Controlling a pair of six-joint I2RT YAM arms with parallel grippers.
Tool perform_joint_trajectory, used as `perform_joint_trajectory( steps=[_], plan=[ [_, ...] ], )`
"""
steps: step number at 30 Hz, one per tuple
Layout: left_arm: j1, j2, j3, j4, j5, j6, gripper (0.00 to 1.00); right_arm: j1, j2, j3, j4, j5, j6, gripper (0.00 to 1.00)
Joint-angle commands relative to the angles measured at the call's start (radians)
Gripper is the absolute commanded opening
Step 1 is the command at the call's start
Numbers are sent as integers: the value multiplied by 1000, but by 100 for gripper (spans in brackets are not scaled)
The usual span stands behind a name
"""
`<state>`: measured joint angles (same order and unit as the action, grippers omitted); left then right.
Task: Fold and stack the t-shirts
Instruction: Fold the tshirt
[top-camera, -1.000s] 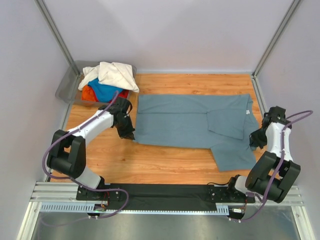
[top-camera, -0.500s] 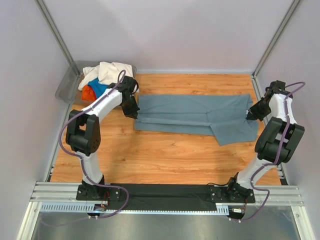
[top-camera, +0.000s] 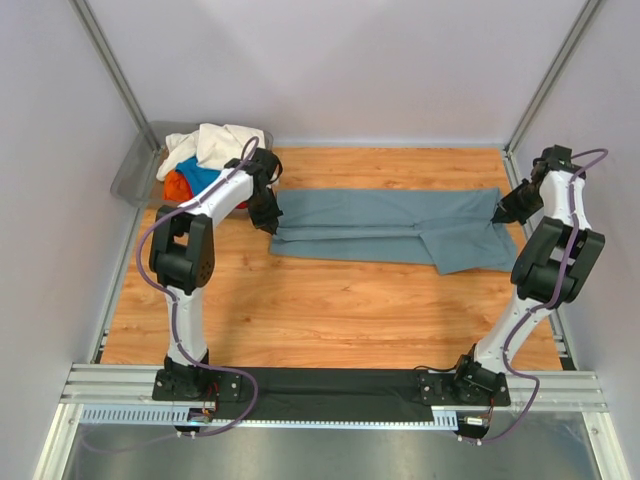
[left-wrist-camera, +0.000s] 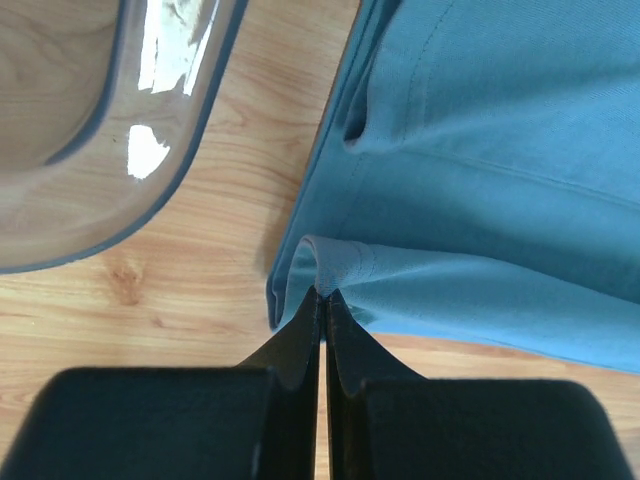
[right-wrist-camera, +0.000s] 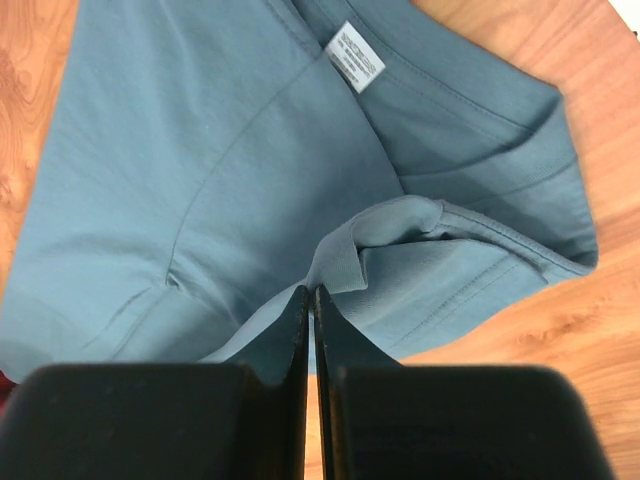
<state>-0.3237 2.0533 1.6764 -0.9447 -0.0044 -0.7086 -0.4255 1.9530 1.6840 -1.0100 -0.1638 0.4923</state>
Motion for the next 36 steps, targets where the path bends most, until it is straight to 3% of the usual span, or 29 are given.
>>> perform_joint_trajectory(
  steps=[1, 12, 14, 15, 16, 17, 20, 23, 26, 29, 32, 36],
  plan=[
    [23, 13, 42, -28, -37, 5, 0, -2, 40, 88, -1, -13, -11, 0],
    [28, 85, 123, -29, -2, -5, 2, 10, 159, 193, -16, -39, -8, 3],
    [28, 91, 146, -35, -2, 6, 15, 10, 190, 207, 0, -42, -3, 9],
    [26, 88, 152, -35, -2, 20, 36, 10, 202, 232, 16, -43, -3, 12],
    [26, 79, 151, -40, -21, 23, 45, 10, 216, 256, 24, -39, -15, 25],
    [26, 68, 143, -42, -25, 34, 52, 8, 251, 285, 19, -31, -27, 31],
    [20, -31, 89, -42, -34, 83, 60, 13, 290, 439, -77, 33, -81, 43],
    [-20, -181, -4, -22, -89, 150, 64, 52, 188, 395, -90, 86, -95, 50],
    [-49, -304, -122, 84, -2, 190, 63, 163, 13, 166, 28, 44, -54, 55],
    [-90, -320, -173, 170, 128, 213, 52, 273, -106, -52, 127, 7, 20, 54],
    [-106, -257, -173, 207, 250, 204, 38, 368, -173, -170, 224, 49, 88, 40],
    [-112, -162, -152, 259, 284, 201, 33, 470, -157, -225, 226, 83, 92, 35]
  ],
)
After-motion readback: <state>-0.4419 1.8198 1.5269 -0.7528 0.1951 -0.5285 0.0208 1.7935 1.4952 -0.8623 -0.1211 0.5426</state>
